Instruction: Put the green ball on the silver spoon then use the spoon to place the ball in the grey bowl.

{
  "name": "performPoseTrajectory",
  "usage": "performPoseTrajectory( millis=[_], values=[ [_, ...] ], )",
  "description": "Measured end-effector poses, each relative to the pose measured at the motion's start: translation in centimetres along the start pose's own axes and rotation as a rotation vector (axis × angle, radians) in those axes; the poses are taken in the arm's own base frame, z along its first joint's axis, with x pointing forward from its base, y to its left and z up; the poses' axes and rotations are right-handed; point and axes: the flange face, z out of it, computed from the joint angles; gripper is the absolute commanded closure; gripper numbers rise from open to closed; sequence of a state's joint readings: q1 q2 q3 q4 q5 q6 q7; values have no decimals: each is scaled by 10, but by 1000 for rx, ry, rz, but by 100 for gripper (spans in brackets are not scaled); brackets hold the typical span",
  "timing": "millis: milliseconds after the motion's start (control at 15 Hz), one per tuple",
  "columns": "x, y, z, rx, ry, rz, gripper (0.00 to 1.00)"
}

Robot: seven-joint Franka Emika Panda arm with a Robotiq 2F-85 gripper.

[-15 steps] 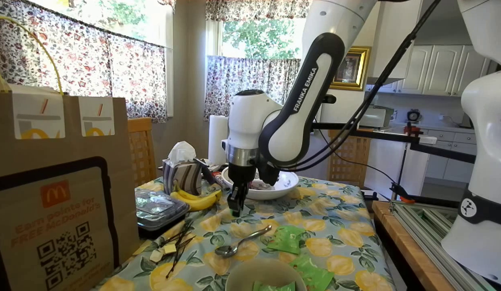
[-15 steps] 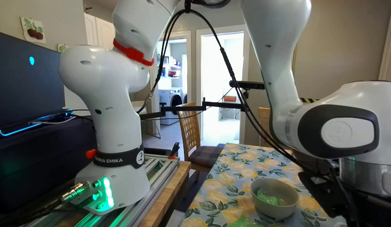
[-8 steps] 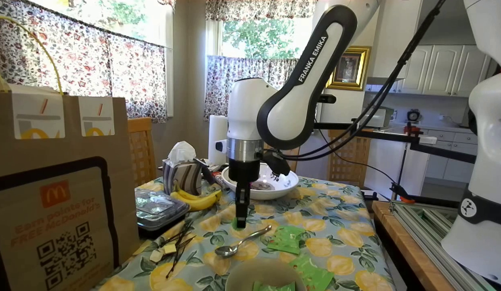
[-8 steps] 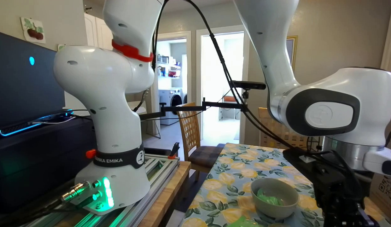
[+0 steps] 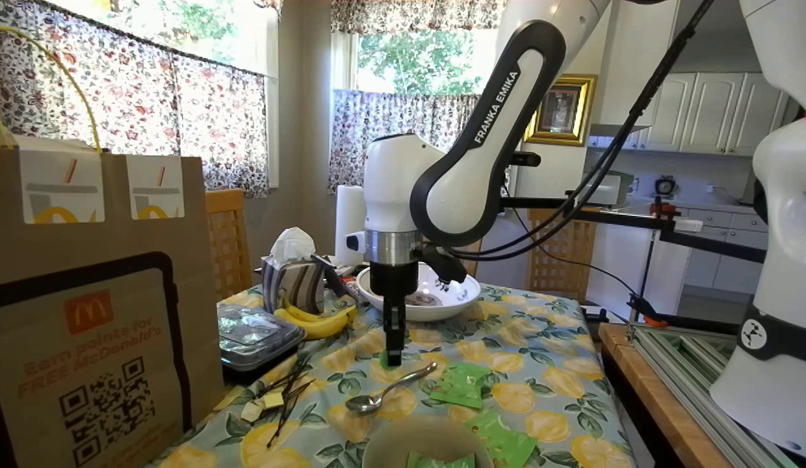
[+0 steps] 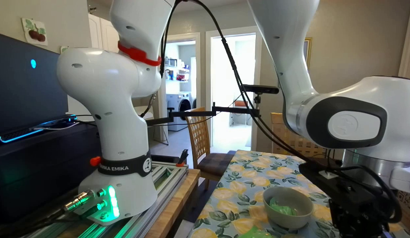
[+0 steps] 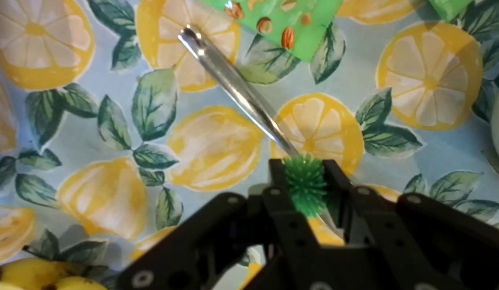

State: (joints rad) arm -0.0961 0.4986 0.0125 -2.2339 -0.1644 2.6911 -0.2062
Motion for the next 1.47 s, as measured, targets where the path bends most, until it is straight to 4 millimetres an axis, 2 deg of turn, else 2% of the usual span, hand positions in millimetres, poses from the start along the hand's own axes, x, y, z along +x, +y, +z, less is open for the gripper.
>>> performPoseTrajectory(
  millis=[667,1467],
  values=[
    [24,-6,23,14,-34,-40,93],
    [41,-26,36,18,-46,-80,93]
  ],
)
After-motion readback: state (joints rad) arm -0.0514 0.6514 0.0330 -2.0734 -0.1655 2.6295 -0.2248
